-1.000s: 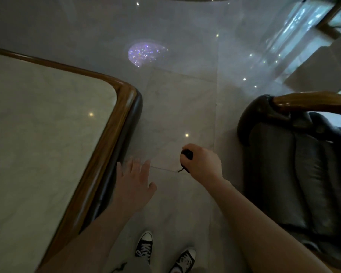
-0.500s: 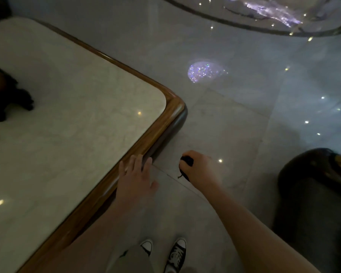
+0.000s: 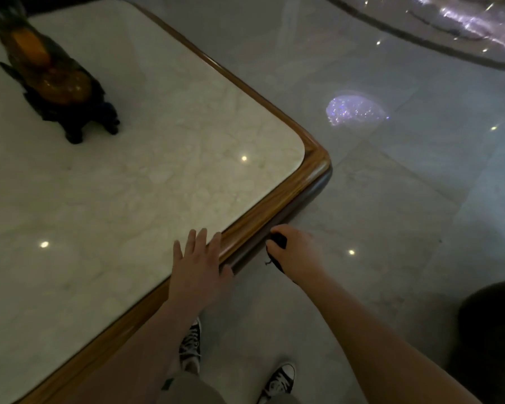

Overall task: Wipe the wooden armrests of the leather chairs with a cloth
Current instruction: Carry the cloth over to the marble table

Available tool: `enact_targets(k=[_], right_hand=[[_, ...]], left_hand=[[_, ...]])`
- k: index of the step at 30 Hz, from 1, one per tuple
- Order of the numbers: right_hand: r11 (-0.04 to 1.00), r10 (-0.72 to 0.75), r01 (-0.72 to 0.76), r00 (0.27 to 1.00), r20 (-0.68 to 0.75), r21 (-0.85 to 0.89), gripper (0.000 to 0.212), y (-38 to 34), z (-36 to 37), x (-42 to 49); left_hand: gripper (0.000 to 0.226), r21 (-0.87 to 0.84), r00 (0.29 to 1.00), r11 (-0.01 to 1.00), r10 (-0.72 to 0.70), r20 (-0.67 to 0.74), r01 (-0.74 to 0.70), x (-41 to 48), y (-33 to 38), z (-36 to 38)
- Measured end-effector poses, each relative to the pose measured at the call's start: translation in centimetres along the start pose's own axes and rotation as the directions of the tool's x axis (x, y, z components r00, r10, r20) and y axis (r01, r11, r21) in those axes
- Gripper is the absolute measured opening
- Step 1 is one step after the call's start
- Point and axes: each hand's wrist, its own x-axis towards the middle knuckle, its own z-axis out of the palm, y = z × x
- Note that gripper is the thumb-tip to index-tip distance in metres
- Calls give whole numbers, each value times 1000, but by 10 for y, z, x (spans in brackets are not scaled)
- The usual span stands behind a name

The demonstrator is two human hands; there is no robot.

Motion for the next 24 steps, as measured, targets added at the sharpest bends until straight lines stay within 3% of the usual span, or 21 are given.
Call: enact_targets(k=[10, 20, 24], right_hand=[[994, -13, 20, 998, 63, -110, 39, -61, 94, 105], [976, -78, 103, 987, 138, -190, 37, -32, 195, 221], [968, -158, 173, 983, 92, -182, 35, -16, 236, 266]], left_hand=[[74, -29, 991, 1000, 16, 134, -12, 69, -124, 38], [75, -11, 992, 1000, -8, 122, 10, 166, -170, 126], [75, 64, 995, 998, 15, 97, -21, 209, -183, 170]])
